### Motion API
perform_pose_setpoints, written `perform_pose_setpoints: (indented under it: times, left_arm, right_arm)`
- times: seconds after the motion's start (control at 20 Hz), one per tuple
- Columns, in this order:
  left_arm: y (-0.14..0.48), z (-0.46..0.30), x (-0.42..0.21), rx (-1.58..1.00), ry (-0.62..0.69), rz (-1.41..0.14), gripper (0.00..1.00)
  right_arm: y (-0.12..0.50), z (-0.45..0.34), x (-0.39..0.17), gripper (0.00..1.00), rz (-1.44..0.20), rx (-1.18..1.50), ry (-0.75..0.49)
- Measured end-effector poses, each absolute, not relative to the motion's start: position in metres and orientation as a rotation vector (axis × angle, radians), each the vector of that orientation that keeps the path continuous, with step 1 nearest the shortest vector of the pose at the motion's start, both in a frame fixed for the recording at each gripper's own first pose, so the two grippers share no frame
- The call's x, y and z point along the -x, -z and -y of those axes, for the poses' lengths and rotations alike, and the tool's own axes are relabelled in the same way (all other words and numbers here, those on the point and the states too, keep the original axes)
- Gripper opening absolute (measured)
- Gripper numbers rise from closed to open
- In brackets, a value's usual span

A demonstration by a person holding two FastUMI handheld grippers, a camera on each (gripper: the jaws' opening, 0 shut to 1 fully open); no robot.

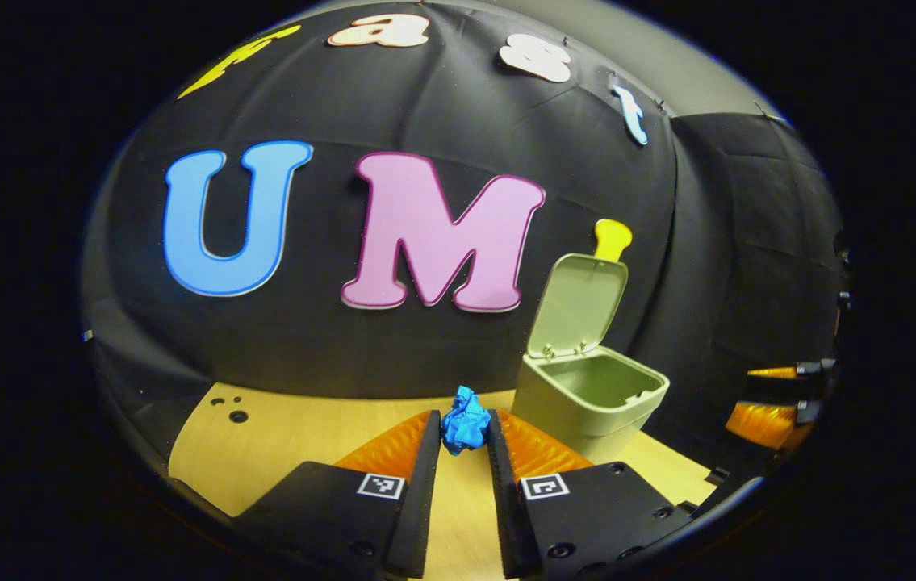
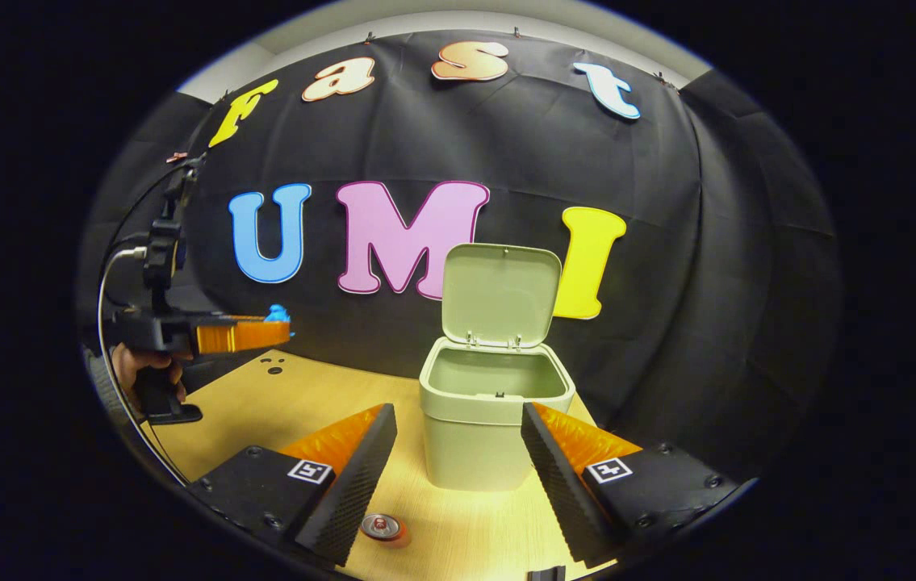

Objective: Press the lid of the desktop garbage bin to open it, pick up the crumpled paper on the desktop and throw it into the bin, then pick up the pop can on the desktop and drop it into the bin, and finally close the garbage bin lid.

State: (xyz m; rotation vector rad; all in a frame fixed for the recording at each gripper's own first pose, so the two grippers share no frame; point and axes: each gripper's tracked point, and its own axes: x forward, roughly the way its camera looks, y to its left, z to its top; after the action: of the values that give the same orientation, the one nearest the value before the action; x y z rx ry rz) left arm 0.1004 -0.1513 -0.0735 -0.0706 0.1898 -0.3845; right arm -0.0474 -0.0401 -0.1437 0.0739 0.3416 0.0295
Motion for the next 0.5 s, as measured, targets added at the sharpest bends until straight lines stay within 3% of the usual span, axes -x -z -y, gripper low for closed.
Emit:
perform_pose_setpoints:
  times: [0.3,0.35,0.5]
  left_arm:
    - [0.039,0.220,-0.122,0.082,0.518,-0.124,0.38]
    - [0.038,0.231,-0.126,0.081,0.540,-0.125,0.34]
    - [0.041,0.261,-0.136,0.075,0.600,-0.144,0.38]
  right_arm:
    - [0.145,0.050,0.061,0.98,-0.347,-0.081,-0.005]
    - [0.144,0.052,0.062,0.98,-0.345,-0.081,0.000]
    - [0.145,0.058,0.068,0.98,-0.348,-0.085,0.015]
